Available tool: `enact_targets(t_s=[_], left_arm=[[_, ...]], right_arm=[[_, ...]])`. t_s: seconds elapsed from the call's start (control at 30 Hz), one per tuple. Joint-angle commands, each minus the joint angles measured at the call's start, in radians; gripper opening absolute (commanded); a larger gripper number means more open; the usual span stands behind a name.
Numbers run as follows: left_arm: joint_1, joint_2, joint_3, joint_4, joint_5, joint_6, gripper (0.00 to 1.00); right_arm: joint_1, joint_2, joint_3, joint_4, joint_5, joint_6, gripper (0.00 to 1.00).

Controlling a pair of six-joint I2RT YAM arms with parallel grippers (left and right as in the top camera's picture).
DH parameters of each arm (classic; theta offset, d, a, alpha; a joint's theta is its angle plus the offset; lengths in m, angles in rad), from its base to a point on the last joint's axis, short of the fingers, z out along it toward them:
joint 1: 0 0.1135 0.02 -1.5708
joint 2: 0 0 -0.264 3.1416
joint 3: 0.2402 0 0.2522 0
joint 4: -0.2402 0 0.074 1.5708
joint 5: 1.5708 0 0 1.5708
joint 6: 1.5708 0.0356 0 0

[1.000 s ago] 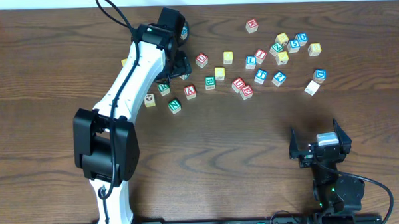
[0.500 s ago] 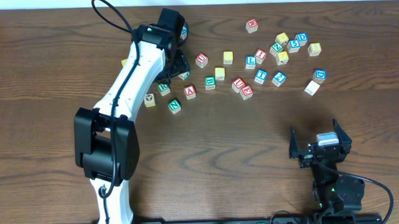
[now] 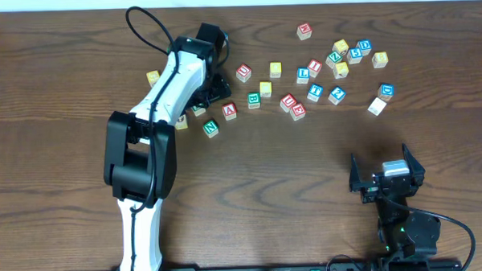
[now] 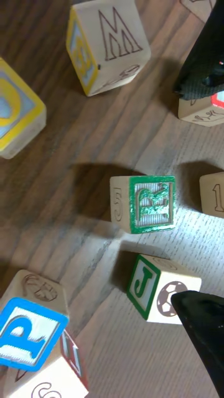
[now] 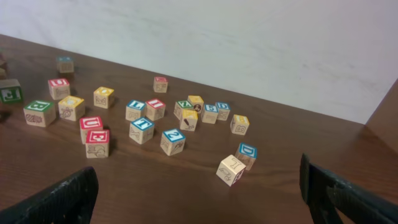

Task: Spell out ROBOT
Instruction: 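Move the left gripper over the green R block in the pile, then lower the left gripper and close it on the green R block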

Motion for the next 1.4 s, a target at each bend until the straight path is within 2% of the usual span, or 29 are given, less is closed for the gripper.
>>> enact_targets(t_s=[0.0,0.57,0.6,0.67,0.8,1.37], left_arm=[[0.013,-0.003,0.005,0.0,0.006,-0.016,0.96],[0.019,0.031,0.005,0.041,0.017,-0.005,0.96],[0.019,0.031,0.005,0.041,0.017,-0.005,0.92],[0.019,0.032,0.005,0.041,0.017,-0.005,0.74],[0.019,0.032,0.005,0.042,0.017,-0.005,0.64],[0.019,0.032,-0.012,0.045,-0.011,-0.005,0.65]], right_arm=[[-0.003,-0.005,-0.001,-0.005,0.004,0.016,0.99],[-0.003,-0.005,-0.001,-0.005,0.004,0.016,0.99],[-0.003,-0.005,-0.001,-0.005,0.004,0.016,0.99],[-0.003,-0.005,-0.001,-0.005,0.004,0.016,0.99],[-0.003,-0.005,-0.001,-0.005,0.004,0.016,0.99],[-0.003,-0.005,-0.001,-0.005,0.004,0.016,0.99]])
